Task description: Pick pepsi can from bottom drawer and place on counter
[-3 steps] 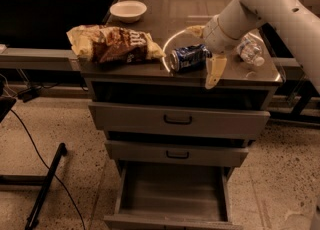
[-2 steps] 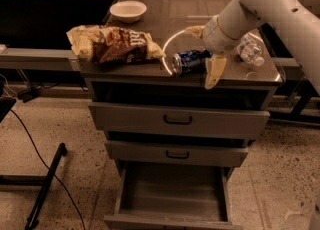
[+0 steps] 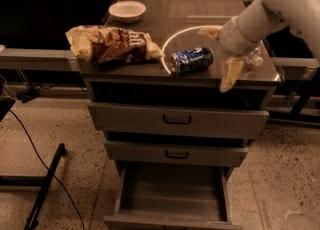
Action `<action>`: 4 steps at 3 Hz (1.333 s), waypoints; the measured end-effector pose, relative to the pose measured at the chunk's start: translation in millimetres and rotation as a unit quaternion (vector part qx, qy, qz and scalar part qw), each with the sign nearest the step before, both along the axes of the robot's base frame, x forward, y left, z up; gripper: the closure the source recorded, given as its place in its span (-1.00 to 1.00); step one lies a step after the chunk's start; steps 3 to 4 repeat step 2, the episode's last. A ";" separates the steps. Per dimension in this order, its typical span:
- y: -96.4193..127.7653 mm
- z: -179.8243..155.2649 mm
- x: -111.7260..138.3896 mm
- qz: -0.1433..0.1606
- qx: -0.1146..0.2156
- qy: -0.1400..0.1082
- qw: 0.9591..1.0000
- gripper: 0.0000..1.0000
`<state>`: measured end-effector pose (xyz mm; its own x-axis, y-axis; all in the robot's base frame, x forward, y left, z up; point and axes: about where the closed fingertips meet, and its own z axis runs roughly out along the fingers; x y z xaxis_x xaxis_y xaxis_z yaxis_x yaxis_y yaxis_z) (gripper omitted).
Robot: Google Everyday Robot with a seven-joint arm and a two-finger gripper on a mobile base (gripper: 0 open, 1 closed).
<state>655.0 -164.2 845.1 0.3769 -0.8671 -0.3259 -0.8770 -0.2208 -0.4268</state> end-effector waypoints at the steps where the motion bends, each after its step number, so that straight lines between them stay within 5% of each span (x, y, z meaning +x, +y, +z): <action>1: -56.9 -13.9 -28.0 -0.047 0.018 0.004 0.999 -1.00; 4: -56.9 -13.9 -28.0 -0.047 0.018 0.004 0.999 -1.00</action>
Offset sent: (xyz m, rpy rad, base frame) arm -0.0212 -0.0399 -0.0104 0.0334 0.0049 -0.0671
